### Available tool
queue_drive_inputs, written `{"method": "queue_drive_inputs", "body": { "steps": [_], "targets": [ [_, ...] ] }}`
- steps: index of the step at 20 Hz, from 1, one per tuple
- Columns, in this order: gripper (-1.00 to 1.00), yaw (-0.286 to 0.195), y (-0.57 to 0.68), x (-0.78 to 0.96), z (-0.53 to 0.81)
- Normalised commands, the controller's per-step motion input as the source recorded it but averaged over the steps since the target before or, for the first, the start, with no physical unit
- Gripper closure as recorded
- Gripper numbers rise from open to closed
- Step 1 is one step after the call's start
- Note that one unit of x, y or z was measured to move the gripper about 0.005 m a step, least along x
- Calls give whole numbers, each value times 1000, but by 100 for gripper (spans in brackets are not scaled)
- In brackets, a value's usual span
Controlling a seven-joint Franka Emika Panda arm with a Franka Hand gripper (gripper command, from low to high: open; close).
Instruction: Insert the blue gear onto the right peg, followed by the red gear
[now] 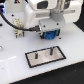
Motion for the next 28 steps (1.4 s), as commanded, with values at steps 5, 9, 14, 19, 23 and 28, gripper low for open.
{"method": "queue_drive_inputs", "body": {
  "steps": [5, 9, 14, 19, 23, 28],
  "targets": [
    [100, 0, -25, 320, 488],
    [100, 0, -51, 418, 510],
    [100, 0, -77, 587, 482],
    [100, 0, -190, 670, 427],
    [100, 0, -286, 723, 241],
    [100, 0, -293, 757, 126]
  ]
}}
